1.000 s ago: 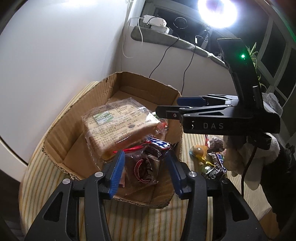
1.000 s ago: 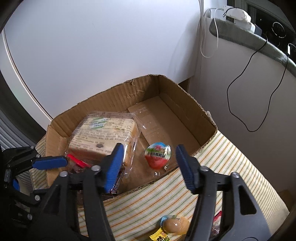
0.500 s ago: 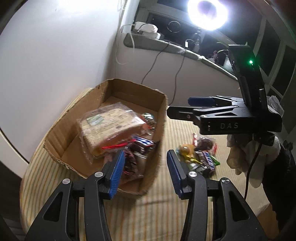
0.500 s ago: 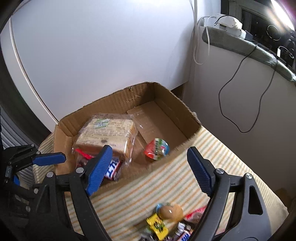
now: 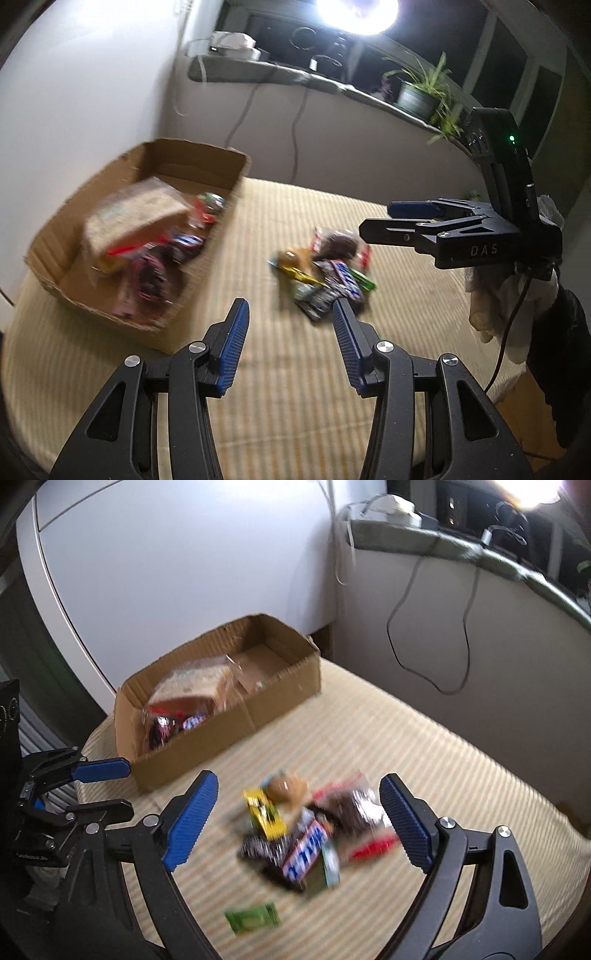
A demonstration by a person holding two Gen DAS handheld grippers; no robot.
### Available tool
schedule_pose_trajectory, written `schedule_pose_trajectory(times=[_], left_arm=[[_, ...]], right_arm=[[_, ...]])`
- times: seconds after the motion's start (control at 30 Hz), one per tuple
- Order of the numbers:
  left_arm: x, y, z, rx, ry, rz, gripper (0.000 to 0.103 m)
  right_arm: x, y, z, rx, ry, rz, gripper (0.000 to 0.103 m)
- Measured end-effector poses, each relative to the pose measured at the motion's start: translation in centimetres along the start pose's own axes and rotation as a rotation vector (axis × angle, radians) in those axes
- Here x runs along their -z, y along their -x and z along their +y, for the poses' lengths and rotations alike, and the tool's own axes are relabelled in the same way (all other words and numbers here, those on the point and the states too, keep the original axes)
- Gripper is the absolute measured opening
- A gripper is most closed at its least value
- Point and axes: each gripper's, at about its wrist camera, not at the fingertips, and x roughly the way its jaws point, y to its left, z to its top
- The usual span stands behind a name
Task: Organize snacks
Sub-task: 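Move both tools back to the snack pile, left tool down to the green packet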
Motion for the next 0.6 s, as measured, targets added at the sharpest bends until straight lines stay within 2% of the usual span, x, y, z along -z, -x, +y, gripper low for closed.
schedule_pose_trajectory(times=[0.13, 0.33, 0.5, 0.6], left_arm=[[0.8, -0.9, -1.7, 0.032, -0.021, 0.028, 0.046], [2.2, -1.9, -3.7, 0.072, -0.05, 0.068, 0.046], [3.1, -3.0, -5.3, 0.092, -0.087, 0.103, 0.046], [3.5, -3.8, -6.0, 0.091, -0.118, 0.121, 0.046]], right_arm=[[2.0, 0.8, -1.1, -0.044, -0.056, 0.024, 0.091], [3.9, 1.3, -1.6, -0.037, -0.08, 0.021, 0.09], [5.6, 0.5, -1.6, -0.038, -0.058, 0.067, 0.054], [6.1, -0.3, -1.4, -0.03, -0.038, 0.089, 0.045]])
